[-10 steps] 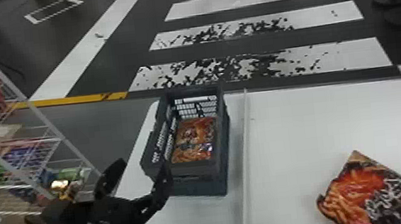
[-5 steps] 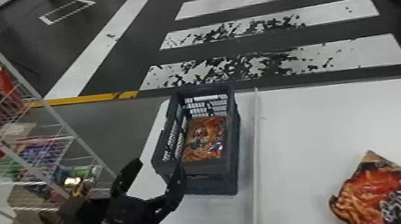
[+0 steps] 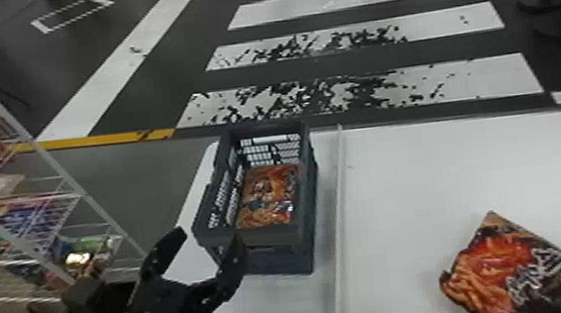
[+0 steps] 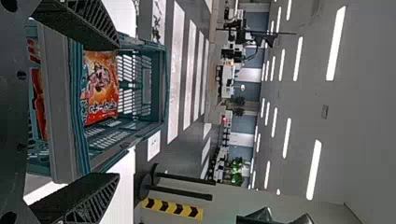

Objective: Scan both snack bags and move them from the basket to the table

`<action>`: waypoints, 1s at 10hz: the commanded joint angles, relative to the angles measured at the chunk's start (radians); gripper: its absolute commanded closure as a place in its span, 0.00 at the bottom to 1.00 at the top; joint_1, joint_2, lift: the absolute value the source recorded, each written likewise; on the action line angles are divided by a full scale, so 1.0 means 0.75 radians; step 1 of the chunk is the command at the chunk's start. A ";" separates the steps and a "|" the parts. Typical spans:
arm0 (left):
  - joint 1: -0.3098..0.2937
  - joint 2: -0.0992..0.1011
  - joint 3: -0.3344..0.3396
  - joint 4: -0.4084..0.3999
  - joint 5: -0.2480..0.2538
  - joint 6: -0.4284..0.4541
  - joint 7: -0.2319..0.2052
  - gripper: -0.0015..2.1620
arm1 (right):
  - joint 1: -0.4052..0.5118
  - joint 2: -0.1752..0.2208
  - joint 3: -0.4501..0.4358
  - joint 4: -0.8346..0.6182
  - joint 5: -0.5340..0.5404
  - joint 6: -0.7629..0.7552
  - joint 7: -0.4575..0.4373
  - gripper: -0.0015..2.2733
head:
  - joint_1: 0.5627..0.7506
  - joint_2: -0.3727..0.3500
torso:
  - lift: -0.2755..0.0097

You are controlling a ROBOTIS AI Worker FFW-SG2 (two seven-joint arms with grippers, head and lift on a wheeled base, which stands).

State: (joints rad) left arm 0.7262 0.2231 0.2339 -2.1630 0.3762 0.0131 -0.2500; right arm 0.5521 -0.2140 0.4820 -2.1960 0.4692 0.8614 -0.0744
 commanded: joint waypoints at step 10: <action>-0.070 -0.003 -0.062 0.043 0.000 0.064 -0.016 0.01 | -0.053 0.007 0.022 0.079 -0.002 -0.033 -0.052 0.98 | 0.70 0.84 | 0.62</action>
State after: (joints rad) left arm 0.6759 0.2202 0.1883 -2.1350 0.3756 0.0602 -0.2608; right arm 0.5113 -0.2077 0.4972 -2.1330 0.4655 0.8467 -0.1135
